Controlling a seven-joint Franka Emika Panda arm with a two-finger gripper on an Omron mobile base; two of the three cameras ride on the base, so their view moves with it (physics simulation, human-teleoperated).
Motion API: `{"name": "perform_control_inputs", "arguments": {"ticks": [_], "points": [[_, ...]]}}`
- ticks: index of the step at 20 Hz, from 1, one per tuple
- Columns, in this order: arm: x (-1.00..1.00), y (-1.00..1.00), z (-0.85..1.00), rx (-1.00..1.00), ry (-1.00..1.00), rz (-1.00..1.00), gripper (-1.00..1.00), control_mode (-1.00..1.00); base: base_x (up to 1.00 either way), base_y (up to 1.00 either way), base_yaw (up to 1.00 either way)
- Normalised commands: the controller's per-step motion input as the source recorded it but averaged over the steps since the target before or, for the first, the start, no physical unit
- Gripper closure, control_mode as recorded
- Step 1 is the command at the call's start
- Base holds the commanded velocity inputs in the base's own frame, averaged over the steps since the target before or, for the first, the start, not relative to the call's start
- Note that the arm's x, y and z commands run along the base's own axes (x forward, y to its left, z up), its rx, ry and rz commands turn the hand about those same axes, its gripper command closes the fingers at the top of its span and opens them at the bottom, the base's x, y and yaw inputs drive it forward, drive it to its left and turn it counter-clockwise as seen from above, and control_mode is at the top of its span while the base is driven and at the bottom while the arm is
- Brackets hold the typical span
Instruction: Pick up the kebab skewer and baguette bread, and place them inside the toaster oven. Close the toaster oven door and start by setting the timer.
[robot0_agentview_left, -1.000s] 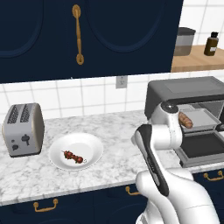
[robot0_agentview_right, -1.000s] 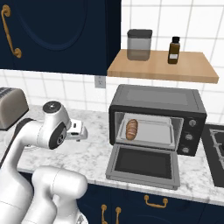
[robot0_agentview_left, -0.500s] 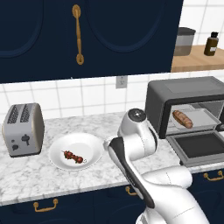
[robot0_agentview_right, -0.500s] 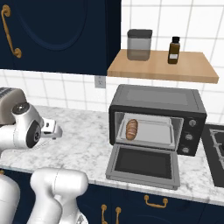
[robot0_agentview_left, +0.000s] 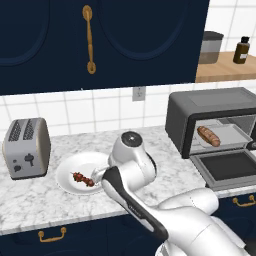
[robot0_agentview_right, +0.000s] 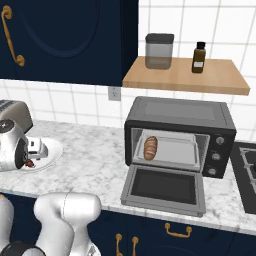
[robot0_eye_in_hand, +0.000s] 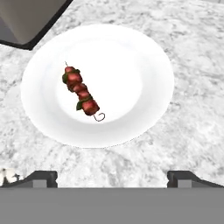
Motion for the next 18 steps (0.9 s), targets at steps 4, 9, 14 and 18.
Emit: {"name": "perform_control_inputs", "arguments": {"ticks": [4, 9, 14, 18], "points": [[0.31, 0.45, 0.00, 0.00, 0.23, 0.38, -1.00, -1.00, 0.00, 0.00, 0.00], [0.19, 0.15, -0.04, -0.02, 0.13, 0.21, -1.00, -1.00, 0.00, 0.00, 0.00], [0.13, 0.24, -0.39, -0.10, 0.01, 0.02, -1.00, -1.00, 0.00, 0.00, 0.00], [0.27, 0.08, -0.46, -0.09, 0.01, 0.00, -1.00, -1.00, 0.00, 0.00, 0.00]]}}
